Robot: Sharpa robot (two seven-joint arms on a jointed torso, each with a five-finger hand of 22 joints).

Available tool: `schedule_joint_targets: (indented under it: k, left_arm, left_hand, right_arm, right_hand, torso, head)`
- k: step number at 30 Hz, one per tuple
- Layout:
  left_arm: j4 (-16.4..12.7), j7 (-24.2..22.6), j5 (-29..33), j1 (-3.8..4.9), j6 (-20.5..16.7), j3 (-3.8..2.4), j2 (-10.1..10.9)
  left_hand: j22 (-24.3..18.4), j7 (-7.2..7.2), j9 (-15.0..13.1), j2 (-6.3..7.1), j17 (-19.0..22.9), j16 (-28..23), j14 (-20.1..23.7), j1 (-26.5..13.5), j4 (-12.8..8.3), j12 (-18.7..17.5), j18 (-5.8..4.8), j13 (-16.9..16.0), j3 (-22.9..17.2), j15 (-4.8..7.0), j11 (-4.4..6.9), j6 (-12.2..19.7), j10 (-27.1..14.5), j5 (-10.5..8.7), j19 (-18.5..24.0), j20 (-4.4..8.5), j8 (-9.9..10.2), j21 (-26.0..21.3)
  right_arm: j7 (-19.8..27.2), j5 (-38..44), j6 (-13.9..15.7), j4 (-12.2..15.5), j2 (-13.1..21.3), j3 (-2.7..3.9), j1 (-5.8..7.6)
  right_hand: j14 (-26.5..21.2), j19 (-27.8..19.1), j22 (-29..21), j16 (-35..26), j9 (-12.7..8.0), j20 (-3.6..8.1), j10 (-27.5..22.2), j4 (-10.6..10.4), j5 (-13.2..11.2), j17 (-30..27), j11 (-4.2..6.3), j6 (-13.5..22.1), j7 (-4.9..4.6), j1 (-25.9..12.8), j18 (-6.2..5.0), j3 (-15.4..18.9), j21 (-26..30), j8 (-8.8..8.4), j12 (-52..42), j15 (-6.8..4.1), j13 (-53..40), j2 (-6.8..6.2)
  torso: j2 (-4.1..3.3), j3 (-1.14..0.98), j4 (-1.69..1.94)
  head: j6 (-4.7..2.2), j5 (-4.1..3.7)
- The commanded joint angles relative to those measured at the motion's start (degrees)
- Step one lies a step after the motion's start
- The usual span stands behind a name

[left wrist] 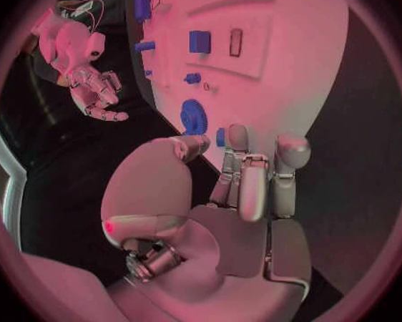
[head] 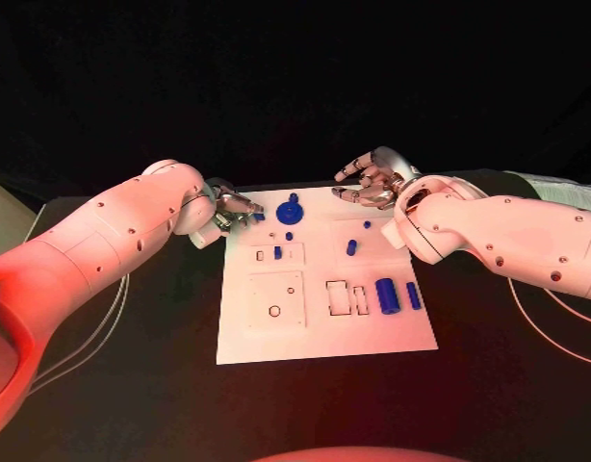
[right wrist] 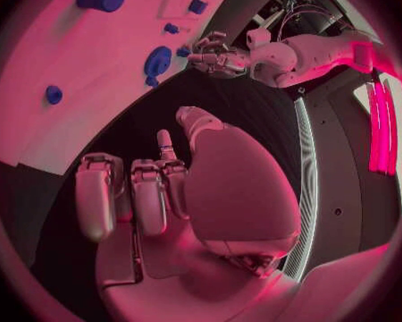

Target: Assemble the parts on the task board

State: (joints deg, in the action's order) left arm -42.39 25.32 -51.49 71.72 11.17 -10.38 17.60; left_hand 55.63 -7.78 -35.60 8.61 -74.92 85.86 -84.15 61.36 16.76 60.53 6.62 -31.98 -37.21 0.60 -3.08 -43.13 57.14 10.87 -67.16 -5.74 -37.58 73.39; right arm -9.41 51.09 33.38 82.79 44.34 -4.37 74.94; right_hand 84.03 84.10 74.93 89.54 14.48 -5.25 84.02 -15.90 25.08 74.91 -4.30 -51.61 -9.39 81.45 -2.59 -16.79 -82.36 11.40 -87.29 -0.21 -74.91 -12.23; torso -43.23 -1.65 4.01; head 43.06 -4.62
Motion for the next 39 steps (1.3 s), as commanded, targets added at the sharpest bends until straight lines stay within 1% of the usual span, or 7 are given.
schedule_joint_targets:
  k: [1,12,17,22,25,31,39]
  left_arm:
    - [0.26,-0.44,0.37,0.05,0.01,0.02,-0.36]
    - [0.9,-0.68,0.37,0.04,0.11,0.62,-0.92]
    - [1.34,-0.71,0.37,0.04,0.06,0.93,-1.11]
    - [1.77,-0.92,0.37,0.03,-0.16,1.26,-1.31]
    - [1.76,-1.15,0.38,0.01,-0.42,1.39,-1.31]
    - [1.09,-1.65,0.85,-0.02,-1.16,1.48,-0.84]
    - [-2.63,-1.67,3.51,-0.03,-1.51,1.46,1.57]
  left_hand:
    - [0.15,0.27,0.07,-0.71,-3.7,0.18,-1.0,0.43,-0.3,0.38,0.53,0.08,0.08,-0.33,-0.12,-0.24,0.16,0.1,-0.33,-0.01,0.32,0.01]
    - [0.24,0.55,-0.21,-1.48,-3.71,0.21,-1.04,3.83,-0.98,0.4,0.51,0.16,-0.38,-0.09,0.15,-0.38,0.23,0.17,-0.47,0.14,-0.03,0.05]
    - [0.44,0.76,-0.62,-2.75,-3.8,0.26,-1.11,7.65,-2.3,0.2,0.47,0.37,-2.2,0.13,0.38,-0.19,0.28,0.08,-0.64,0.32,-0.48,0.17]
    - [0.65,0.92,-1.09,-3.22,-4.04,0.37,-1.26,9.51,-3.31,0.04,0.43,0.55,-3.73,0.25,0.53,-0.3,0.47,0.09,-0.78,0.41,-1.12,0.3]
    - [1.05,1.15,-1.95,-3.39,-4.24,0.46,-1.39,11.27,-4.88,0.07,0.38,0.26,-5.77,0.52,0.8,-0.56,1.07,0.11,-1.07,0.58,-2.28,0.57]
    - [1.38,1.33,-3.04,-3.14,-4.52,0.57,-1.56,12.12,-6.21,0.17,0.31,-0.14,-8.27,0.67,0.97,-0.55,1.89,0.13,-1.25,0.71,-3.58,0.84]
    - [1.72,1.56,-3.95,-2.27,-4.94,0.72,-1.79,12.02,-7.45,0.5,0.27,-0.87,-10.63,0.89,1.21,-0.73,2.92,0.27,-1.45,0.88,-4.72,1.16]
  right_arm:
    - [0.32,0.48,-0.63,0.12,0.02,0.04,0.01]
    - [0.31,0.48,-0.72,0.2,-0.05,0.04,0.01]
    - [0.31,0.48,-0.76,0.23,-0.06,0.04,0.01]
    - [0.3,0.48,-0.8,0.25,-0.08,0.04,0.01]
    - [0.3,0.48,-0.83,0.28,-0.05,0.04,0.01]
    - [0.31,0.48,-0.86,0.29,0.04,0.04,0.01]
    - [0.33,0.48,-0.84,0.08,0.35,0.04,0.01]
  right_hand:
    - [5.6,3.38,7.81,-0.14,-0.07,-0.24,3.11,0.0,0.26,13.45,-0.23,-0.3,-0.12,-0.21,0.57,-0.43,0.34,-0.13,-0.07,0.18,-12.37,-0.19]
    - [5.6,3.38,7.81,-0.14,-0.07,-0.23,3.18,0.04,0.28,13.44,-0.22,-0.33,-0.11,-0.23,0.56,-0.6,0.35,-0.12,-0.14,0.17,-12.43,-0.19]
    - [5.6,3.38,7.81,-0.14,-0.07,-0.23,3.18,0.04,0.28,13.44,-0.22,-0.33,-0.11,-0.23,0.56,-0.6,0.35,-0.12,-0.14,0.17,-12.43,-0.19]
    - [5.6,3.38,7.81,-0.14,-0.07,-0.23,3.18,0.04,0.28,13.44,-0.22,-0.33,-0.11,-0.23,0.56,-0.6,0.35,-0.12,-0.14,0.17,-12.43,-0.19]
    - [5.6,3.38,7.81,-0.14,-0.07,-0.23,3.18,0.04,0.28,13.44,-0.22,-0.33,-0.11,-0.23,0.56,-0.6,0.35,-0.12,-0.14,0.17,-12.43,-0.19]
    - [5.59,3.38,7.82,-0.15,-0.06,-0.23,3.15,0.05,0.29,13.43,-0.22,-0.36,-0.11,-0.27,0.56,-0.69,0.35,-0.1,-0.11,0.16,-12.4,-0.19]
    - [5.59,3.38,7.82,-0.15,-0.06,-0.23,3.15,0.05,0.29,13.43,-0.22,-0.36,-0.11,-0.27,0.56,-0.69,0.35,-0.1,-0.11,0.16,-12.4,-0.19]
  torso:
    - [0.0,0.01,-0.04]
    - [0.1,-0.01,0.02]
    - [0.11,-0.01,0.01]
    - [0.13,0.0,-0.02]
    - [0.13,0.01,-0.01]
    - [0.22,0.0,0.0]
    - [0.48,0.08,0.15]
  head:
    - [0.11,-0.08]
    - [0.3,-0.24]
    - [0.35,-0.27]
    - [0.39,-0.26]
    - [0.43,-0.32]
    - [0.47,-0.44]
    - [0.28,-0.45]
